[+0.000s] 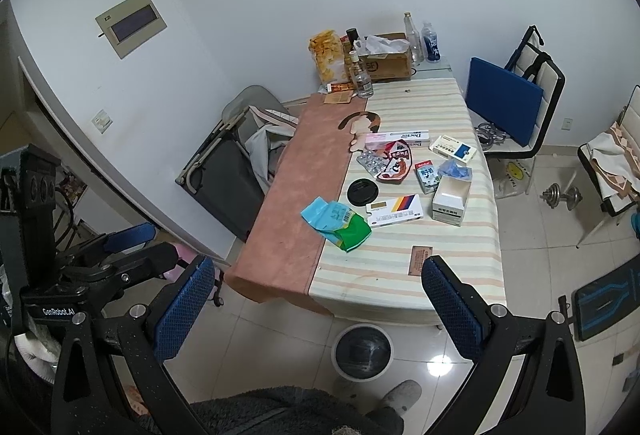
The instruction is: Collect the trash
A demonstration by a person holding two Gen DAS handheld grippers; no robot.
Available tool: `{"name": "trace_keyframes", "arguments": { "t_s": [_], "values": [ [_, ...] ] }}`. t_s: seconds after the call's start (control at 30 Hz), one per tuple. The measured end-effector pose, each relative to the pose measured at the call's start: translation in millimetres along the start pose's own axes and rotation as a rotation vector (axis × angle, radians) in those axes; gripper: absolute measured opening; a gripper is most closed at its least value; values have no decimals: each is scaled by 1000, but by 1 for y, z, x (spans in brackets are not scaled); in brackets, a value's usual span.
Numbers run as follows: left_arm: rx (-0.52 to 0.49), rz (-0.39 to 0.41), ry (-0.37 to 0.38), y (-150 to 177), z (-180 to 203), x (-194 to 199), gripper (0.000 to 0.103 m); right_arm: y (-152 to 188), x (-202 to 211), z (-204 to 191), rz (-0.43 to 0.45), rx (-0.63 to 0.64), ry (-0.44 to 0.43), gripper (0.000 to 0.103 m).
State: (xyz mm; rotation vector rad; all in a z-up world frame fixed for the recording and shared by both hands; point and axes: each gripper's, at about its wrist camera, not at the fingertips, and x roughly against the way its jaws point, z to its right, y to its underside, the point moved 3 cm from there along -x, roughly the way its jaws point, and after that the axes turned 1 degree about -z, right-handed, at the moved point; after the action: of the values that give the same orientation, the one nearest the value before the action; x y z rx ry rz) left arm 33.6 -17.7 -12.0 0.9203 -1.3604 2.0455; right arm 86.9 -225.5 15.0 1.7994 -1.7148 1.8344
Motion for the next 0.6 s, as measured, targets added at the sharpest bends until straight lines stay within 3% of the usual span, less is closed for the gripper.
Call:
{"name": "trace_keyframes", "arguments": {
  "t_s": [0.6],
  "values": [
    [0,4,-1,3,2,0,103,6,-4,0,2,-4,-7,103]
  ]
}}
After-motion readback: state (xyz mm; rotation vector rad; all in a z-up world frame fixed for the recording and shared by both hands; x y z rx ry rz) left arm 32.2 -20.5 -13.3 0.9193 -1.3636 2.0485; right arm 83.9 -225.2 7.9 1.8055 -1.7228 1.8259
